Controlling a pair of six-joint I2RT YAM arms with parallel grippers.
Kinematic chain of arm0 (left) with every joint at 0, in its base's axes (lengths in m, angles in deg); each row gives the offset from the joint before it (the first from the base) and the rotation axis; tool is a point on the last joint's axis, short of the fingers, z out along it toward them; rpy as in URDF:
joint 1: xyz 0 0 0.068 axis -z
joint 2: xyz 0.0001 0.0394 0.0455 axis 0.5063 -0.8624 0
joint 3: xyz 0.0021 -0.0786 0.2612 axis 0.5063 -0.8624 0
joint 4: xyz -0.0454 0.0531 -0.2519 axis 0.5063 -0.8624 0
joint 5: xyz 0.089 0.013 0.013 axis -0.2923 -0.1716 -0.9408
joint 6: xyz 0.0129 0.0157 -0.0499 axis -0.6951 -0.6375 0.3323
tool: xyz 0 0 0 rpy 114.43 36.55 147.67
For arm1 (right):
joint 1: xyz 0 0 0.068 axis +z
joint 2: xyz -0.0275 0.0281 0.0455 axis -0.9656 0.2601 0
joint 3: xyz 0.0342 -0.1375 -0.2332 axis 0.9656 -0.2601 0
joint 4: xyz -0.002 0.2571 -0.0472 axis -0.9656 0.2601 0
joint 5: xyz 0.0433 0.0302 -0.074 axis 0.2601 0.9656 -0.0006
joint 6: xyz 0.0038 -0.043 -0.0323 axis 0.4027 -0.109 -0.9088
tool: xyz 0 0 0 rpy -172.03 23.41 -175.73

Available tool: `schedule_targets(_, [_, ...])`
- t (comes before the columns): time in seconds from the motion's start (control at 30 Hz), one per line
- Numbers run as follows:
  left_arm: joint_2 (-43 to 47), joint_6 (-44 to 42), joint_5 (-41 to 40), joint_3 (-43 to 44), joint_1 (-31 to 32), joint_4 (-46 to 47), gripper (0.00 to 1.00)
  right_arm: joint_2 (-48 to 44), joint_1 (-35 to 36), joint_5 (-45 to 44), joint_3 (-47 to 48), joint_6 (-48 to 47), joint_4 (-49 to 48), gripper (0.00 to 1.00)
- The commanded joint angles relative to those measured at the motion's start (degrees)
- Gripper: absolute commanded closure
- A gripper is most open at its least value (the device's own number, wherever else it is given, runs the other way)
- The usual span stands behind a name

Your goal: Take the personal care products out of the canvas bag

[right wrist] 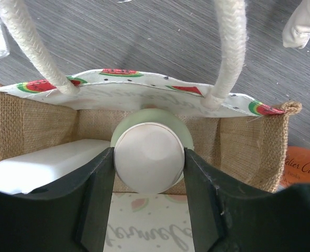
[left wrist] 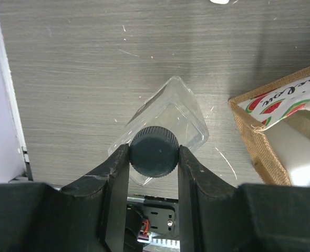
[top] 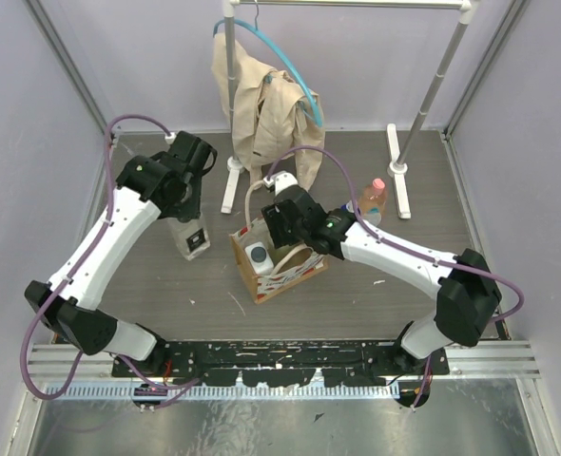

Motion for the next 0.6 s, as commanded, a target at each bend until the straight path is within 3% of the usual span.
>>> schedule_targets(0.0, [4.62,1.22,1.02,-4.32,-0.53,10.8,0.72,-1.45,0.45,-3.82,2.61,-0.91,-3.65,0.67])
schedule_targets(0.1, [5.27,1.77,2.45,-7.46,-0.57,12.37,0.75,-2.96,0.6,-4.41,4.23,-1.33,-3.11,0.76])
schedule_targets(0.27, [7.59,3.45,3.75,-14.89,-0.56,16.67,0.74,-5.19,0.62,-6.67,10.01,-3.24,0.02,0.81])
schedule_targets(0.4, [9.22,4.91,4.44,-19.39,-0.53,18.7,0.64,-5.85,0.58,-9.26,15.32,-5.18,2.83,0.81])
schedule_targets(0.47, [9.96,5.36,4.97,-21.45,-0.57,19.86,0.53,-5.85,0.54,-10.89,18.48,-5.67,4.43,0.81])
schedule_targets(0.57, [10.44,6.36,5.97,-24.67,-0.57,21.25,0.49,-5.31,0.26,-13.89,22.9,-6.65,6.36,0.81])
